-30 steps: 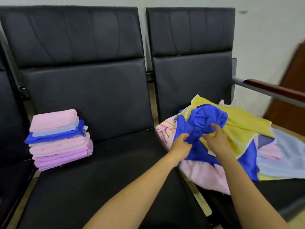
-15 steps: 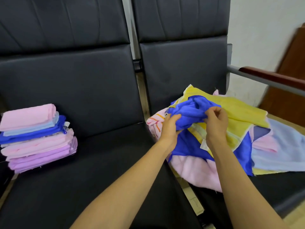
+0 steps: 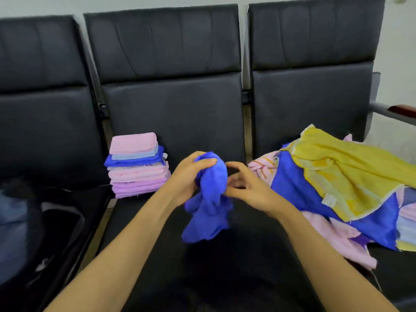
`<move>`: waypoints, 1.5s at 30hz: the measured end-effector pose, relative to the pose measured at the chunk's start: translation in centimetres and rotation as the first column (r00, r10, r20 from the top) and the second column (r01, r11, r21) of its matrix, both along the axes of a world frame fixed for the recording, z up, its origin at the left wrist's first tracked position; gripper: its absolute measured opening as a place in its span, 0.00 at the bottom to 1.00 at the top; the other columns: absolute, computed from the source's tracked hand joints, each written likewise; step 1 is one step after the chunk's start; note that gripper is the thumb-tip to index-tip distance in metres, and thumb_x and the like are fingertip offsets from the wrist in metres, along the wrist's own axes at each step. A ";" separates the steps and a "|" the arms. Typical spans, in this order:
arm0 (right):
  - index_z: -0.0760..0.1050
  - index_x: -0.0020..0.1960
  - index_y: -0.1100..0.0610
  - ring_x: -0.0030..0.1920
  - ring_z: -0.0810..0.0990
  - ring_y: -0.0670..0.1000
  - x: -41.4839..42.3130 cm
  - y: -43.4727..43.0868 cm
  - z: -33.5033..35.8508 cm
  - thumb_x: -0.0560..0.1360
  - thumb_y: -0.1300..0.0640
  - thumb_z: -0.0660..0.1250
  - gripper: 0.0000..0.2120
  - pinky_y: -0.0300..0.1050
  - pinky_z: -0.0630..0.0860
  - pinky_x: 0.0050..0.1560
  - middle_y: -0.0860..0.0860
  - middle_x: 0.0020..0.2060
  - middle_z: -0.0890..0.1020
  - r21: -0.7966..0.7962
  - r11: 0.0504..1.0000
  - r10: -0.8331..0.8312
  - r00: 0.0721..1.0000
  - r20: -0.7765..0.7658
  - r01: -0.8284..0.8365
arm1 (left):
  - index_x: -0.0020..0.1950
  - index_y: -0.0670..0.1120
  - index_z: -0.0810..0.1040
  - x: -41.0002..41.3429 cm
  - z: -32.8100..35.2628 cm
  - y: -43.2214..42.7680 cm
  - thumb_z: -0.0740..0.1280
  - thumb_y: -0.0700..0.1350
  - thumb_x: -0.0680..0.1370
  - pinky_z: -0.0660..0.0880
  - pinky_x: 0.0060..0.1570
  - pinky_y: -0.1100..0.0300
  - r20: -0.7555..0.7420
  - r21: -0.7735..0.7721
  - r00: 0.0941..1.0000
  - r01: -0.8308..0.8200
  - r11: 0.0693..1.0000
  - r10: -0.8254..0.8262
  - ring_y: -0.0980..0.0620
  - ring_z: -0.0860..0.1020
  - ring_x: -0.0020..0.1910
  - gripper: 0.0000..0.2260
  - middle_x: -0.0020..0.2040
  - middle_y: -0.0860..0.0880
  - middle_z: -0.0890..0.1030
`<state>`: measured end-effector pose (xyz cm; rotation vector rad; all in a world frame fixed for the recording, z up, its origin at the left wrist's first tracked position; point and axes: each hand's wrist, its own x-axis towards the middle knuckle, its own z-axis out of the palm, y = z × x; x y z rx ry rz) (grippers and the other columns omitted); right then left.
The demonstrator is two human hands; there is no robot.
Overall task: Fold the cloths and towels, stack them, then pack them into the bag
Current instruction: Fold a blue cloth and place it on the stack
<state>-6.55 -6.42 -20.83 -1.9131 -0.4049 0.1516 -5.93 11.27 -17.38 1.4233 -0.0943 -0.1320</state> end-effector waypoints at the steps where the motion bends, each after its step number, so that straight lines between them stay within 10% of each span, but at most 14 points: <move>1: 0.74 0.57 0.50 0.47 0.80 0.53 -0.5 1.3 -0.3 0.72 0.60 0.70 0.16 0.54 0.78 0.54 0.55 0.46 0.81 -0.052 0.999 0.010 1.000 0.021 -0.009 | 0.47 0.44 0.76 -0.9 -0.3 1.3 0.68 0.41 0.76 0.75 0.44 0.60 0.015 0.062 1.000 -0.024 0.998 0.023 0.52 0.78 0.43 0.02 0.41 0.48 0.79; 4: 0.74 0.43 0.49 0.44 0.79 0.49 -2.1 4.1 -0.5 0.77 0.57 0.63 0.05 0.48 0.77 0.50 0.50 0.45 0.79 -0.295 0.955 0.006 0.997 0.075 0.017 | 0.46 0.44 0.76 -3.0 -1.4 4.9 0.72 0.48 0.74 0.72 0.45 0.55 -0.005 0.089 0.986 -0.165 0.982 0.166 0.49 0.77 0.46 0.09 0.43 0.46 0.79; 8: 0.72 0.49 0.52 0.50 0.78 0.47 -3.7 6.0 -0.9 0.78 0.58 0.63 0.02 0.43 0.76 0.51 0.48 0.51 0.79 -0.153 0.986 -0.066 0.998 -0.007 0.064 | 0.46 0.46 0.80 -5.5 -2.7 8.2 0.66 0.46 0.79 0.71 0.43 0.58 -0.030 0.173 0.991 -0.122 0.977 0.129 0.48 0.76 0.46 0.06 0.45 0.46 0.82; 13: 0.65 0.69 0.42 0.68 0.67 0.40 -5.2 7.4 -1.0 0.75 0.60 0.68 0.27 0.46 0.64 0.68 0.39 0.66 0.71 -0.127 0.965 0.226 0.974 -0.028 -0.228 | 0.45 0.55 0.83 -8.5 -2.8 9.3 0.66 0.47 0.78 0.74 0.56 0.54 0.059 0.326 0.995 0.056 0.944 -0.080 0.51 0.80 0.50 0.07 0.48 0.49 0.83; 18: 0.77 0.51 0.56 0.61 0.76 0.45 -5.2 8.0 -1.5 0.73 0.59 0.71 0.07 0.53 0.69 0.68 0.42 0.58 0.79 0.026 0.959 0.284 0.959 -0.021 -0.283 | 0.47 0.54 0.82 -9.0 -1.7 9.9 0.69 0.49 0.76 0.74 0.50 0.61 0.262 0.515 0.963 -0.087 0.853 -0.060 0.57 0.79 0.47 0.02 0.44 0.55 0.82; 22: 0.72 0.43 0.58 0.47 0.79 0.52 -5.3 8.6 -1.0 0.70 0.46 0.72 0.16 0.47 0.73 0.49 0.52 0.43 0.79 0.235 0.948 0.236 0.970 -0.064 -0.215 | 0.48 0.57 0.80 -9.0 -1.8 10.5 0.66 0.43 0.78 0.73 0.54 0.62 0.333 0.432 0.942 -0.194 0.881 0.044 0.60 0.78 0.51 0.08 0.47 0.59 0.81; 27: 0.75 0.52 0.56 0.50 0.82 0.51 -4.9 8.5 -0.2 0.72 0.62 0.72 0.11 0.48 0.80 0.51 0.51 0.47 0.83 0.080 0.967 0.247 0.967 -0.056 -0.242 | 0.48 0.58 0.79 -9.1 -2.0 10.5 0.60 0.39 0.81 0.73 0.56 0.63 0.354 0.328 0.928 -0.240 0.914 0.117 0.61 0.77 0.53 0.14 0.49 0.60 0.81; 31: 0.76 0.42 0.48 0.42 0.80 0.47 -3.5 6.7 -0.7 0.72 0.63 0.70 0.10 0.47 0.77 0.45 0.45 0.39 0.82 -0.136 0.983 -0.081 0.955 0.285 0.124 | 0.48 0.57 0.78 -8.7 -2.4 11.3 0.66 0.45 0.78 0.74 0.54 0.63 0.316 0.483 0.945 -0.239 0.842 0.086 0.60 0.78 0.50 0.06 0.47 0.56 0.81; 37: 0.76 0.45 0.54 0.40 0.76 0.43 -2.6 3.8 -1.0 0.74 0.69 0.63 0.11 0.29 0.71 0.37 0.47 0.39 0.80 -0.107 0.918 -0.334 0.891 0.308 0.381 | 0.47 0.47 0.83 -8.0 -2.9 14.8 0.70 0.53 0.75 0.75 0.52 0.58 0.080 0.811 0.994 -0.021 0.584 -0.074 0.54 0.80 0.47 0.10 0.45 0.50 0.84; 39: 0.77 0.47 0.55 0.41 0.77 0.46 -2.1 2.6 -1.3 0.76 0.64 0.64 0.06 0.34 0.69 0.37 0.50 0.41 0.80 -0.184 0.886 -0.369 0.888 0.274 0.425 | 0.42 0.46 0.84 -7.9 -3.0 16.0 0.70 0.55 0.74 0.75 0.49 0.55 0.109 0.771 0.994 -0.090 0.630 0.009 0.52 0.80 0.42 0.12 0.41 0.47 0.84; 42: 0.78 0.51 0.58 0.42 0.75 0.53 -1.7 1.0 -1.6 0.77 0.58 0.66 0.05 0.39 0.66 0.35 0.53 0.41 0.79 -0.329 0.819 -0.390 0.877 0.281 0.470 | 0.44 0.49 0.86 -8.4 -2.7 16.2 0.76 0.62 0.64 0.79 0.47 0.57 0.036 0.333 0.992 -0.129 0.934 0.124 0.51 0.83 0.47 0.18 0.46 0.49 0.86; 45: 0.77 0.57 0.60 0.45 0.75 0.56 -1.6 -0.1 -2.0 0.77 0.60 0.65 0.10 0.44 0.69 0.43 0.56 0.44 0.79 -0.288 0.803 -0.479 0.852 0.209 0.522 | 0.47 0.48 0.86 -9.0 -2.4 17.0 0.81 0.61 0.53 0.79 0.42 0.63 -0.069 0.116 0.997 0.042 0.992 -0.034 0.53 0.83 0.47 0.27 0.50 0.46 0.85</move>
